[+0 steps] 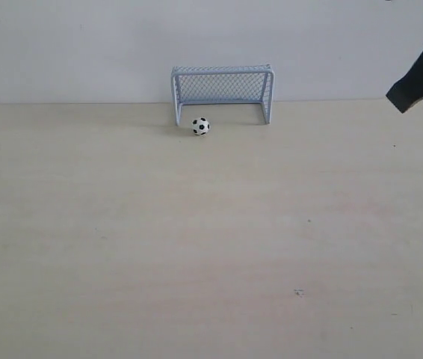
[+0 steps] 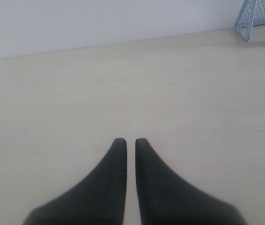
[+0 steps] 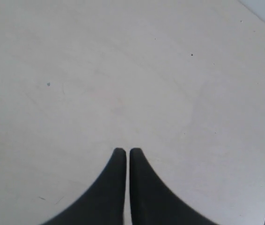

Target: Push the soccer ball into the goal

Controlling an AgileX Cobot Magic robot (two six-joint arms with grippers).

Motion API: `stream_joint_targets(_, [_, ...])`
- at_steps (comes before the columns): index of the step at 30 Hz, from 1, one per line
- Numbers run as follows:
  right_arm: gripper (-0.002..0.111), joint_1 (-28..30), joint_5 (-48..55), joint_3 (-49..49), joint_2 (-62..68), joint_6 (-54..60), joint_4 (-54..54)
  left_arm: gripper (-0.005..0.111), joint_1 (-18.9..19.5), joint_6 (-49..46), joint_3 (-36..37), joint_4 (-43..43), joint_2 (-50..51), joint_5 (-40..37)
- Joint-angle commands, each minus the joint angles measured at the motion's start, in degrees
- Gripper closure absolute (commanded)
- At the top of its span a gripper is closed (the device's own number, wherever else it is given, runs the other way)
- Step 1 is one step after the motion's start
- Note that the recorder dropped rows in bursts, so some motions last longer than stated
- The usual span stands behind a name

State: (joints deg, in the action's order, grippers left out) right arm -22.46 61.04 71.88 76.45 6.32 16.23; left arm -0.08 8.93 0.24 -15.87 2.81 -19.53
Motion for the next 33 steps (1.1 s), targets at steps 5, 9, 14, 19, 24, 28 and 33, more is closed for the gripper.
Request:
stream_joint_targets(5, [0.108, 0.3, -3.9, -6.8, -5.2, -3.5, 0.1, 0.100, -0.5, 0.5, -0.2, 0.0, 0.3, 0.2])
stream_joint_targets(9, [0.108, 0.3, -4.4, -10.4, -9.1, -4.7, 0.2, 0.100, -0.5, 0.5, -0.2, 0.0, 0.3, 0.2])
stream_joint_targets(14, [0.108, 0.3, -5.1, -13.5, -14.3, -6.3, 0.2, 0.100, -0.5, 0.5, -0.2, 0.0, 0.3, 0.2])
stream_joint_targets(19, [0.108, 0.3, -5.1, -14.1, -17.9, -7.4, 0.0, 0.100, -0.5, 0.5, -0.2, 0.0, 0.3, 0.2])
stream_joint_targets(24, [0.108, 0.3, -5.2, -14.3, -21.3, -7.8, -0.2, 0.100, -0.5, 0.5, -0.2, 0.0, 0.3, 0.2])
stream_joint_targets(28, [0.108, 0.3, -7.7, -17.8, -24.9, -8.8, -1.3, 0.100, -0.5, 0.5, -0.2, 0.0, 0.3, 0.2])
stream_joint_targets(33, [0.108, 0.3, -8.9, -22.1, -27.9, -10.4, -1.4, 0.100, -0.5, 0.5, -0.2, 0.0, 0.3, 0.2])
